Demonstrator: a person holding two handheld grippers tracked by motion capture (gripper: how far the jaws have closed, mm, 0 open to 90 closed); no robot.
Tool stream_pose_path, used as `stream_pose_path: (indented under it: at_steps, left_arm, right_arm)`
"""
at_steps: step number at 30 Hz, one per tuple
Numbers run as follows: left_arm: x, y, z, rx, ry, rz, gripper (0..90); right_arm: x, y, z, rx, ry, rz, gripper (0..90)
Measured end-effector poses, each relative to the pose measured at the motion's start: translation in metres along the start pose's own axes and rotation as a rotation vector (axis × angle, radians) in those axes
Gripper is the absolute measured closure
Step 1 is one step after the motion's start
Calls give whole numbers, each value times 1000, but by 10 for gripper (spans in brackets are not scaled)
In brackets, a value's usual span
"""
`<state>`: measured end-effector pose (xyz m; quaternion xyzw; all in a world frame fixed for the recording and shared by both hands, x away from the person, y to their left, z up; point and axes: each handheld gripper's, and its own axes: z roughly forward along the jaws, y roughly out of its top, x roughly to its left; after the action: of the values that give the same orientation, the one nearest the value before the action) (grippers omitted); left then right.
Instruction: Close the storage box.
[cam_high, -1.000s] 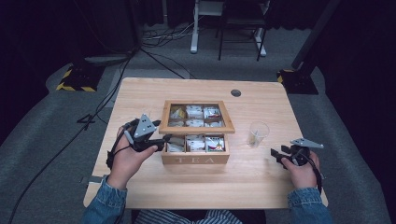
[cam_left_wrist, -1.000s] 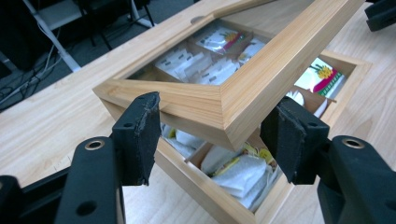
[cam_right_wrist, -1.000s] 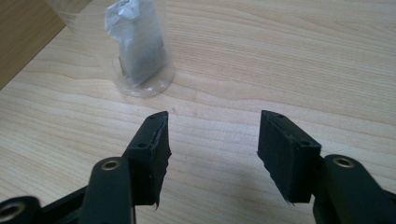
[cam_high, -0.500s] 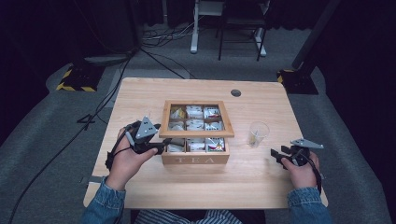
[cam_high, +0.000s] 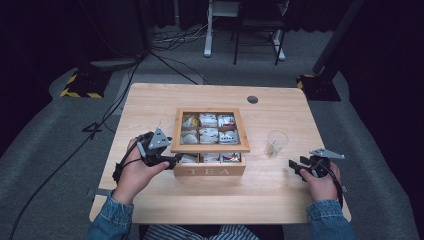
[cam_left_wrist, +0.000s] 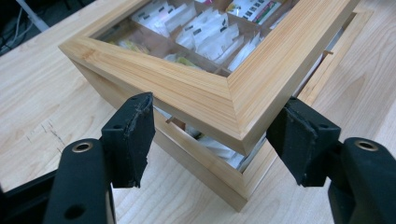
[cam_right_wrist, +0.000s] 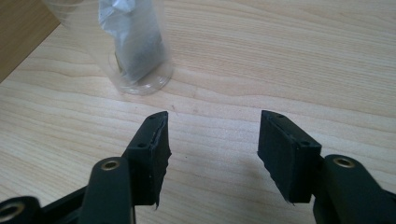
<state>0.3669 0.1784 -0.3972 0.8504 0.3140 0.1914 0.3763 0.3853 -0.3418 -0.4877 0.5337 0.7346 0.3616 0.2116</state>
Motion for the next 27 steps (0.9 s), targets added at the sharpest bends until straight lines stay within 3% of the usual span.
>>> stream_pose_path:
  at_steps: [27]
  left_arm:
    - [-4,-7,18,174,-37,37,298]
  right_arm:
    - [0,-2,2,4,4,3,437]
